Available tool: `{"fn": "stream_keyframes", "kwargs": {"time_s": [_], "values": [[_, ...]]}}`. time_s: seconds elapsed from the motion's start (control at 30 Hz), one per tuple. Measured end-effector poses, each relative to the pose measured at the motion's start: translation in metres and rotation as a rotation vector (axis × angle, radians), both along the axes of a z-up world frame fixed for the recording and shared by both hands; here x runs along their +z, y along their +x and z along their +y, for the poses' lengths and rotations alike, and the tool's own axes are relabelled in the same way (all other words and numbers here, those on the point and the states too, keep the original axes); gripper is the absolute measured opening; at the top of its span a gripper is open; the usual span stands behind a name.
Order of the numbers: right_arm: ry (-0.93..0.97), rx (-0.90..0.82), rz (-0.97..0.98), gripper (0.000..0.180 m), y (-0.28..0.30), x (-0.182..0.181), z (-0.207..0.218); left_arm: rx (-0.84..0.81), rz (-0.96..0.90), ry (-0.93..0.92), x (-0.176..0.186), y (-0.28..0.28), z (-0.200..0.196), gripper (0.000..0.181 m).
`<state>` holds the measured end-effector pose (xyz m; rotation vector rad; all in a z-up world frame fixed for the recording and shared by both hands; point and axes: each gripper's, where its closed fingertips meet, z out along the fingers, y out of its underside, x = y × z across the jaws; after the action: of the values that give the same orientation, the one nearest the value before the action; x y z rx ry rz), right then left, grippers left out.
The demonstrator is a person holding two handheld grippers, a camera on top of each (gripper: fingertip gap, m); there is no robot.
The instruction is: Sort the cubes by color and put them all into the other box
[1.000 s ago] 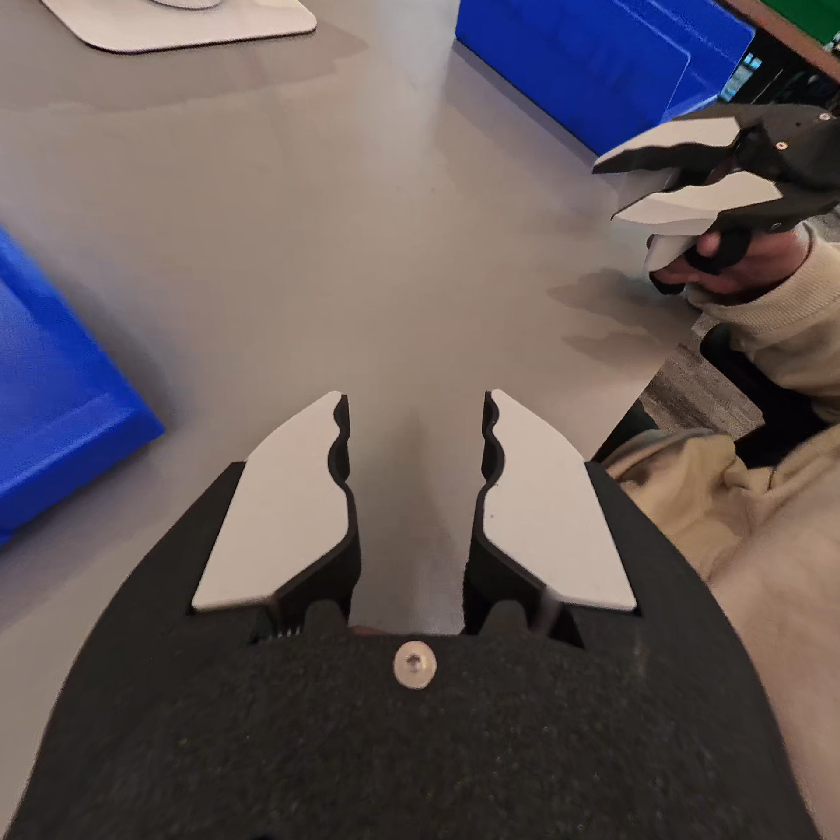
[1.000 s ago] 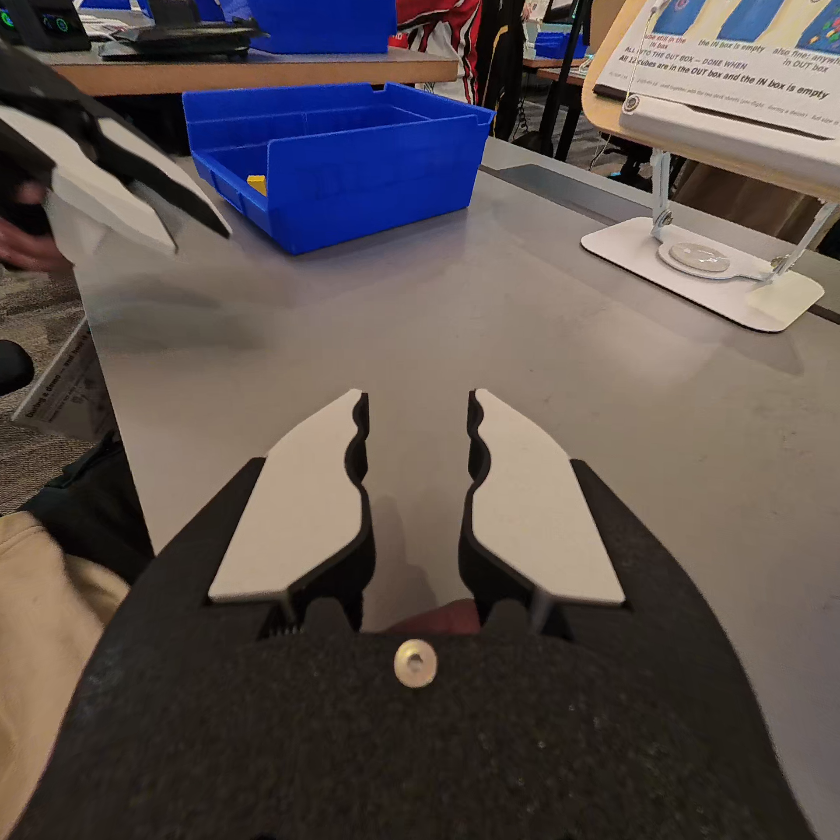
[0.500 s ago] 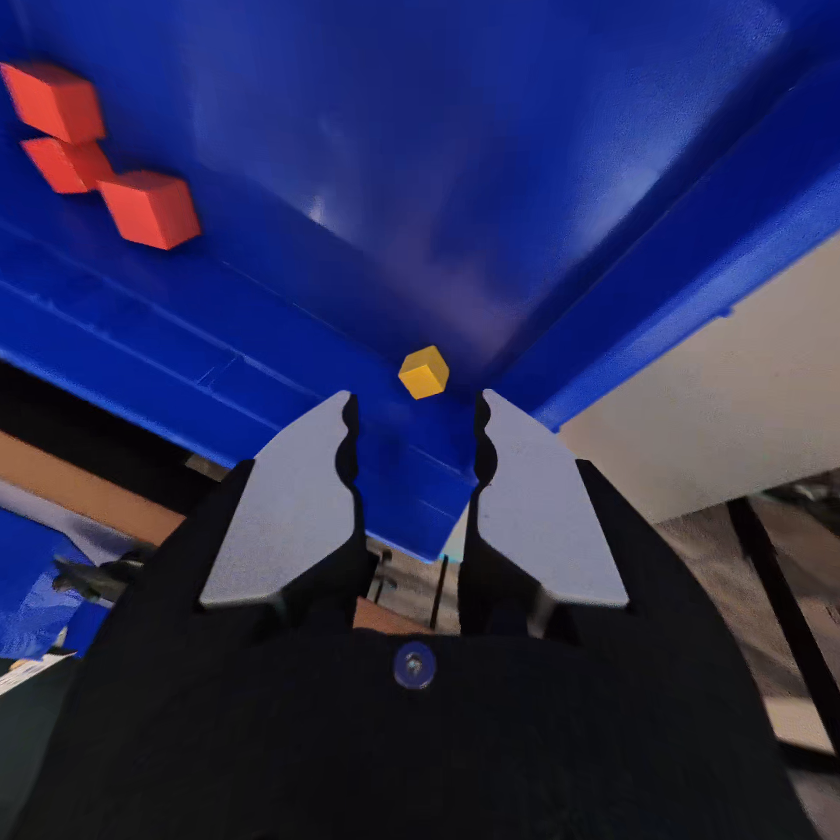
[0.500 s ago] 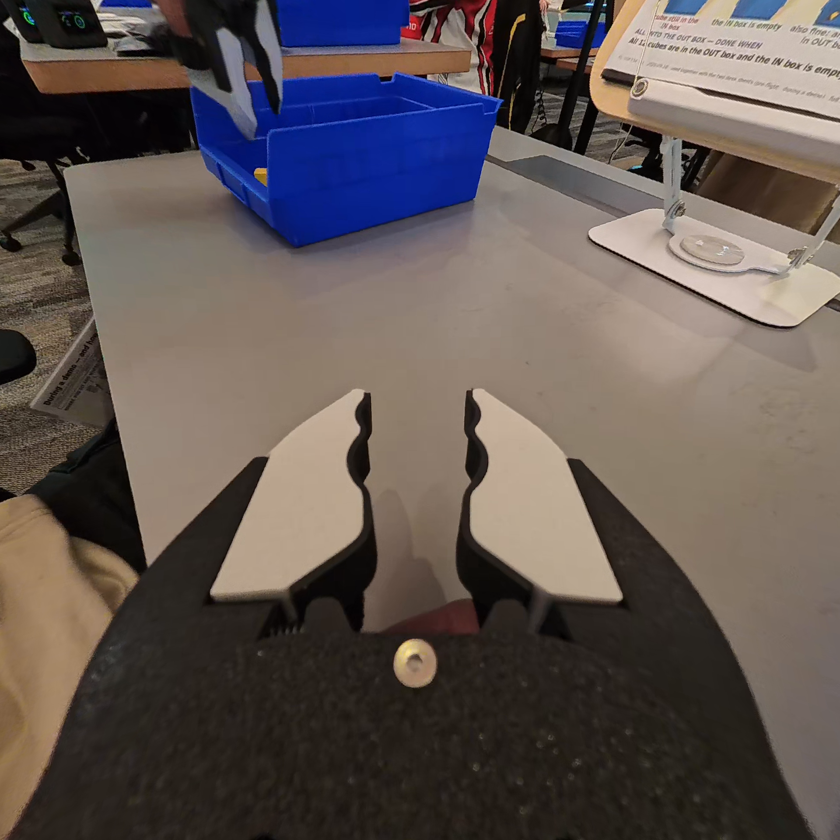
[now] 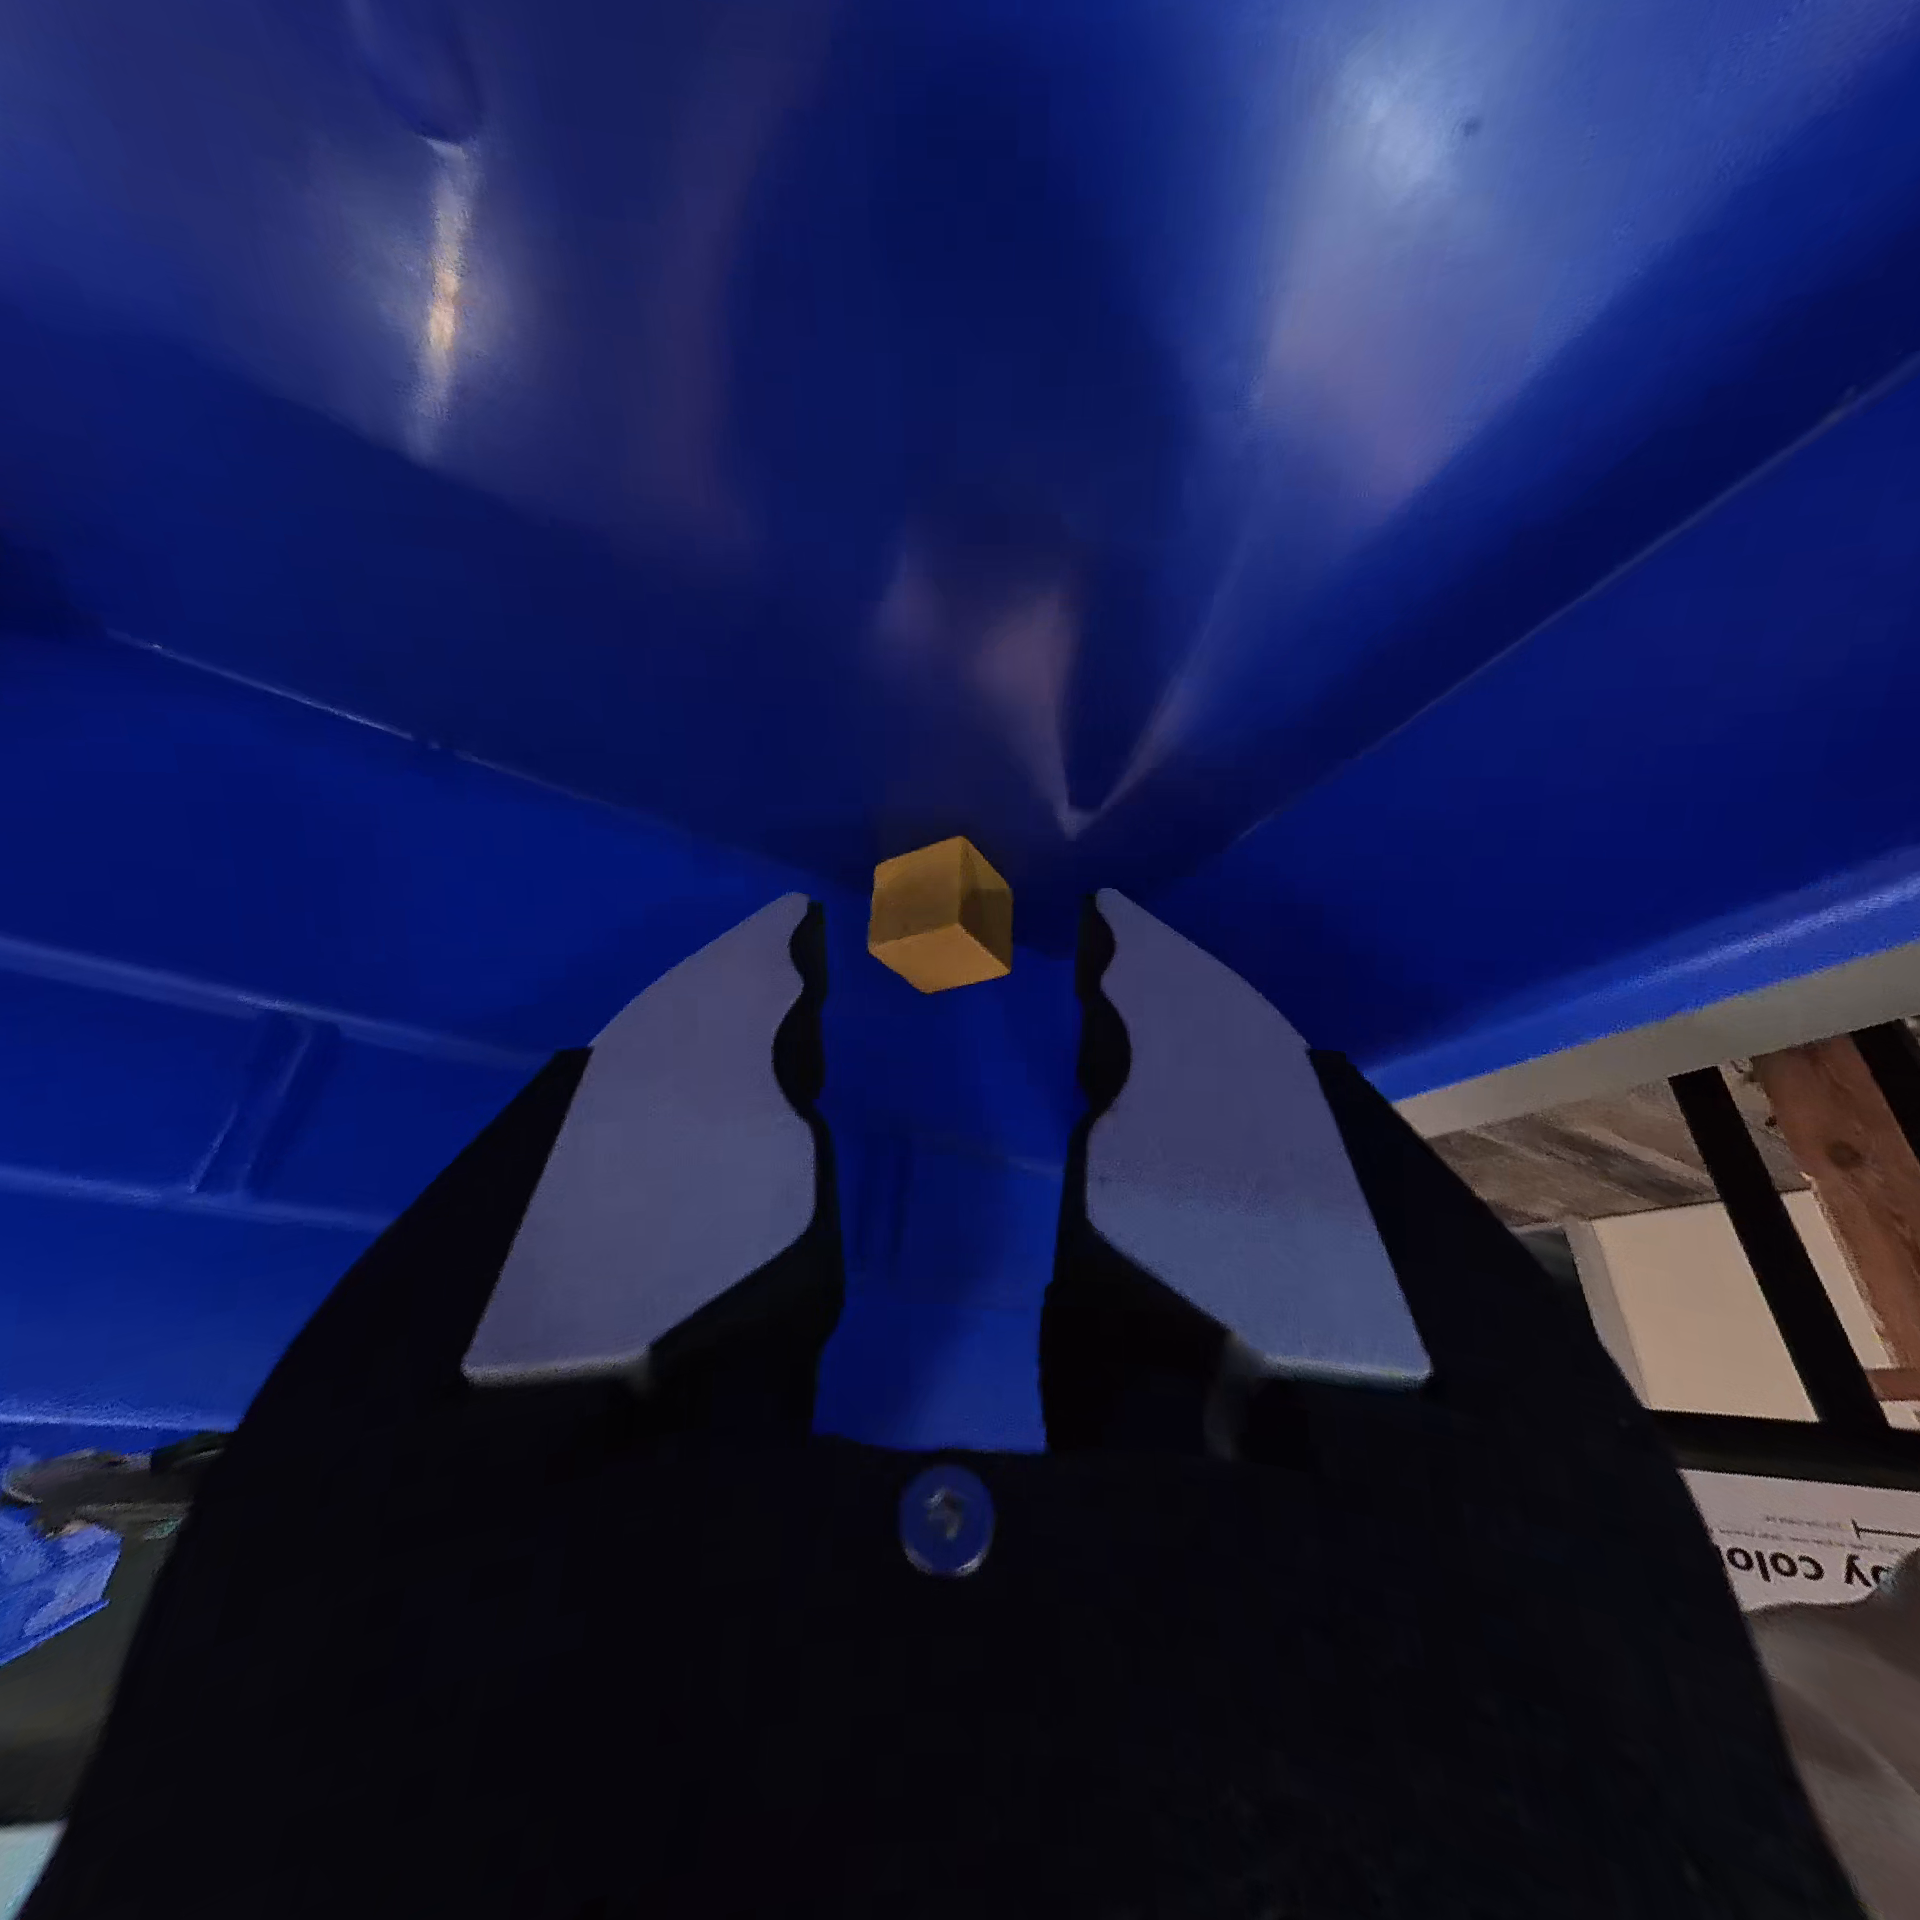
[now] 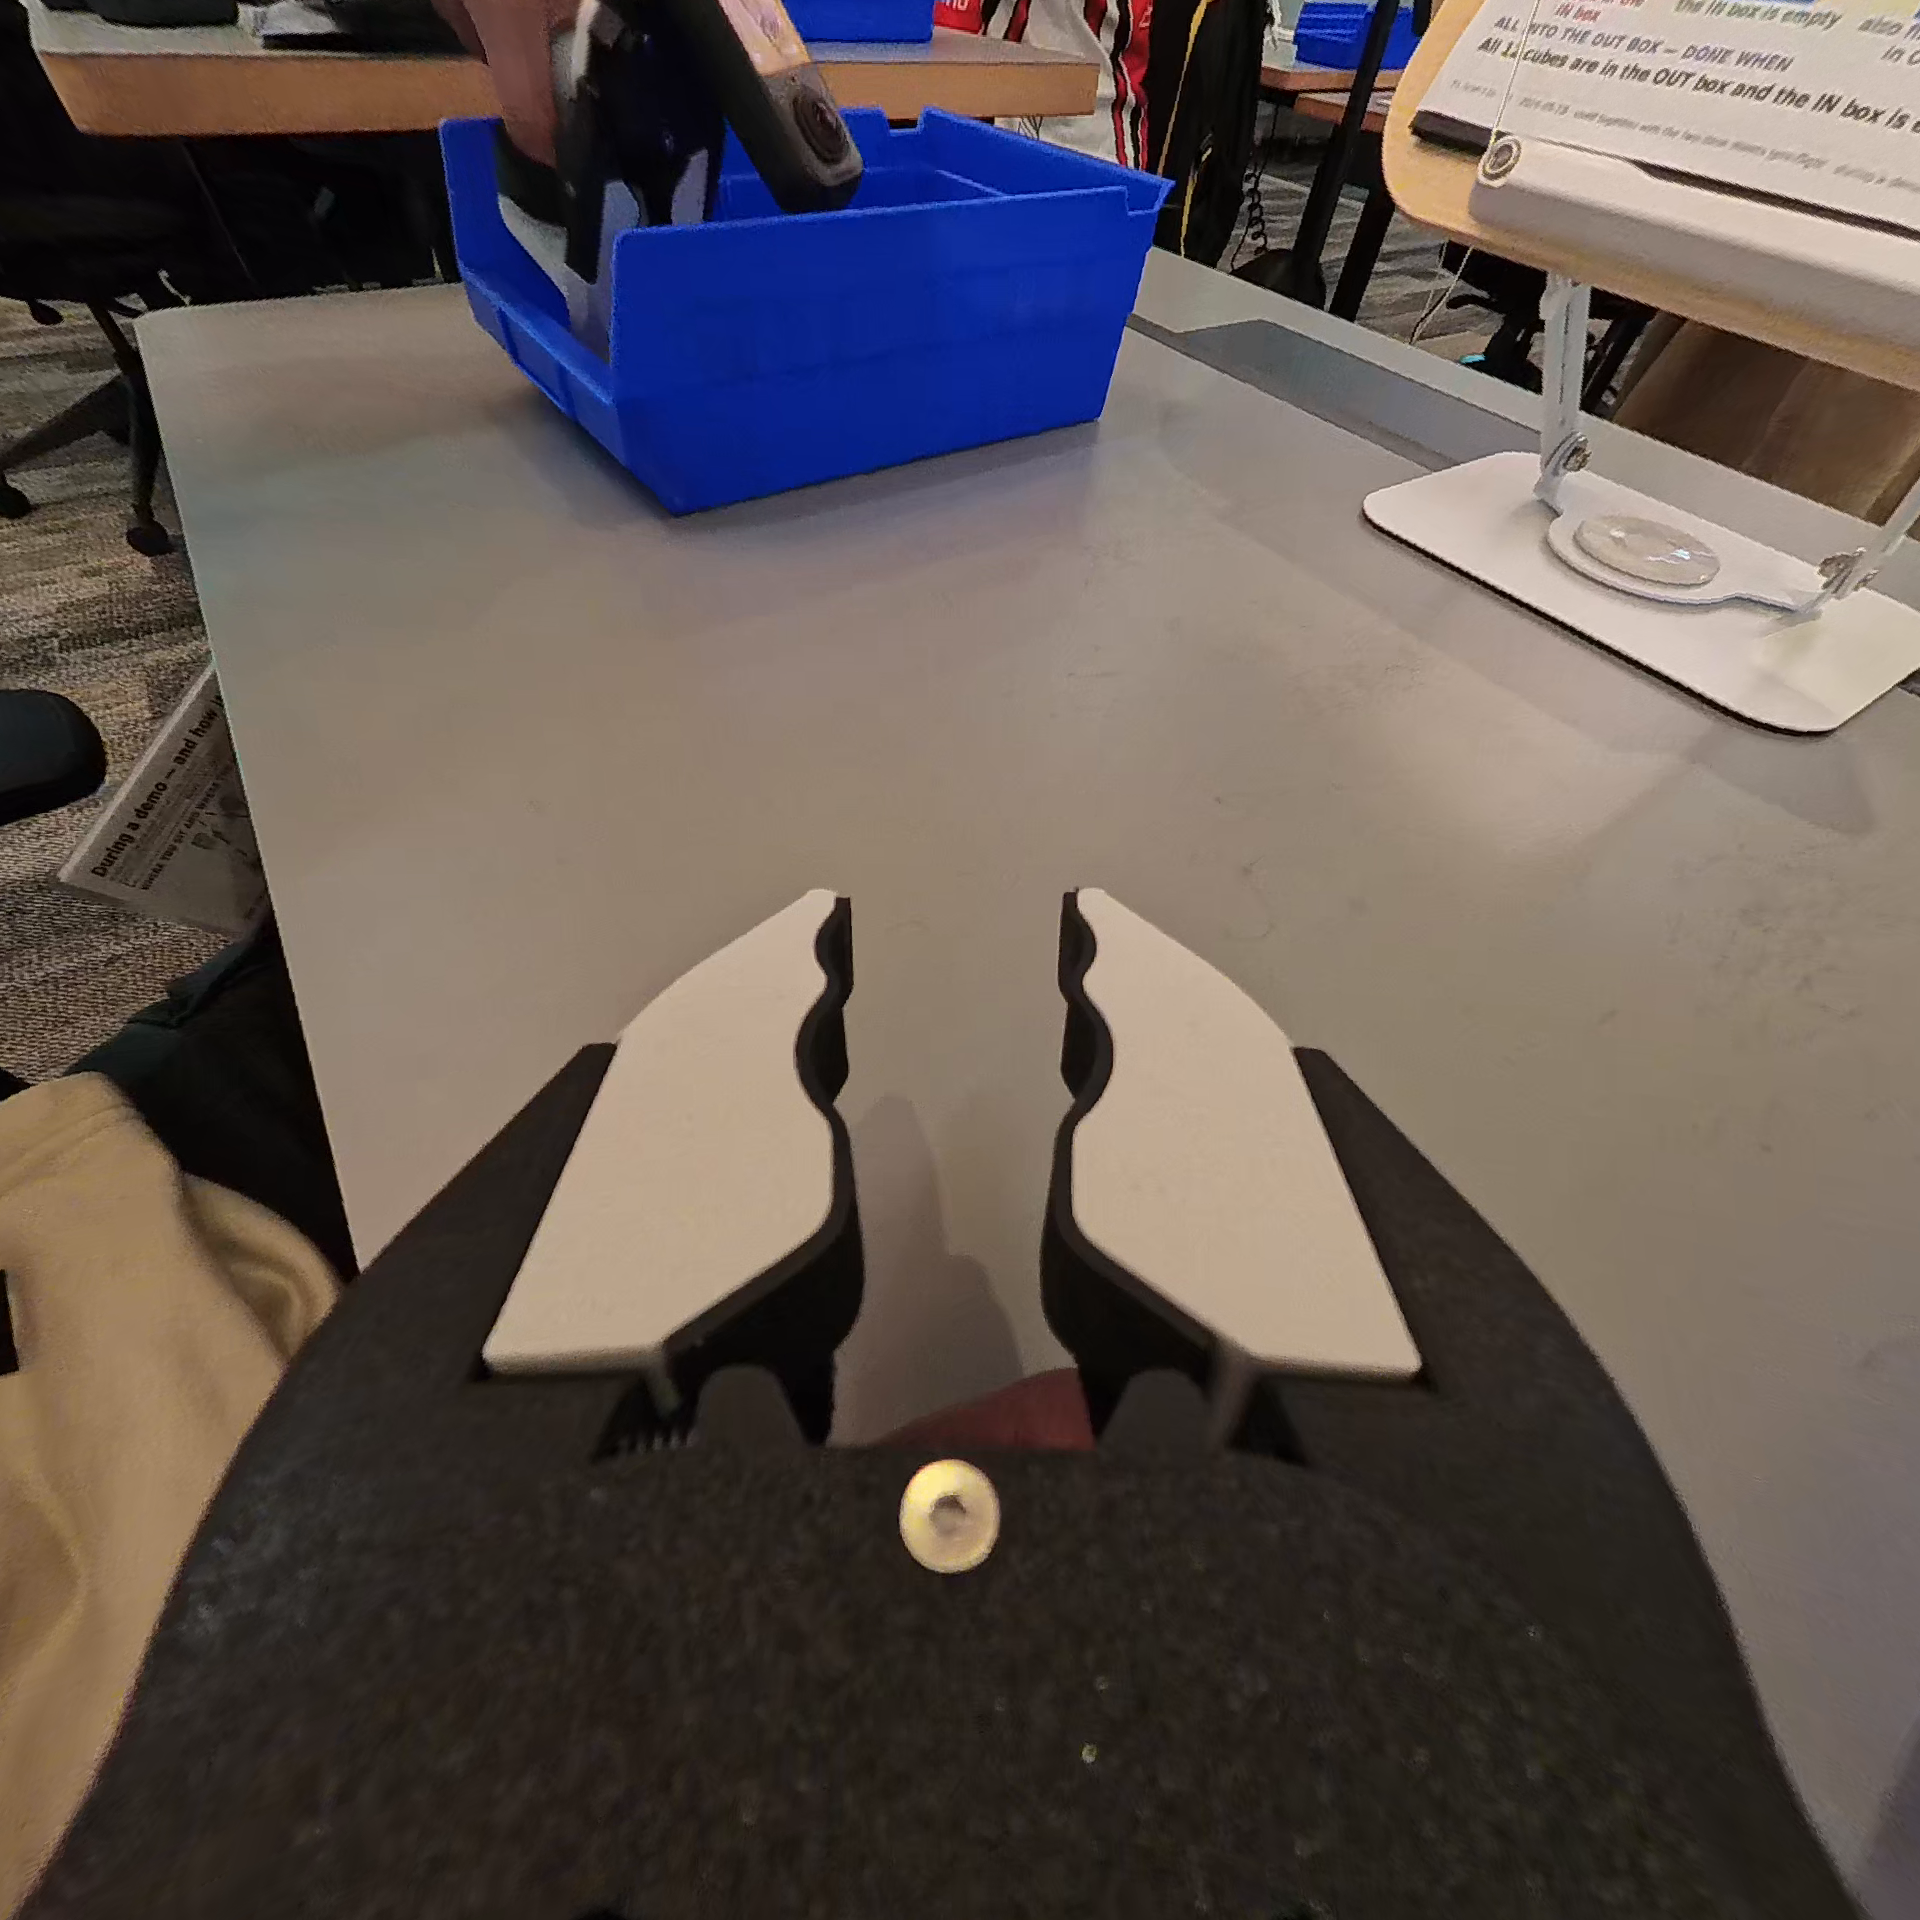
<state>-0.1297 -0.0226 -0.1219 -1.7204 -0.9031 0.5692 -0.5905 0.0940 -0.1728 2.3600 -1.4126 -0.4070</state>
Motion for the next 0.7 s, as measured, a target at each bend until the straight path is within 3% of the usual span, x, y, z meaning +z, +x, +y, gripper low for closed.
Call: {"fn": "stream_keyframes", "kwargs": {"time_s": [0.17, 0.27, 0.43, 0.57, 0.7], "values": [[0.005, 0.007, -0.019, 0.038, -0.004, -0.002, -0.001, -0.033, 0.101, -0.006, -0.007, -0.012, 0.002, 0.046], [0.012, 0.009, -0.034, 0.038, -0.005, -0.003, -0.001, -0.094, 0.187, 0.01, -0.009, -0.02, 0.006, 0.023], [0.013, 0.009, -0.04, 0.037, -0.005, -0.003, -0.002, -0.083, 0.214, -0.009, -0.008, -0.023, 0.001, 0.022], [0.018, 0.006, -0.04, 0.037, -0.003, -0.002, -0.001, -0.067, 0.106, 0.092, 0.009, -0.01, 0.014, 0.022], [0.034, -0.012, -0.037, 0.036, 0.004, 0.004, 0.001, 0.001, -0.26, 0.346, 0.051, 0.034, 0.042, 0.023]]}}
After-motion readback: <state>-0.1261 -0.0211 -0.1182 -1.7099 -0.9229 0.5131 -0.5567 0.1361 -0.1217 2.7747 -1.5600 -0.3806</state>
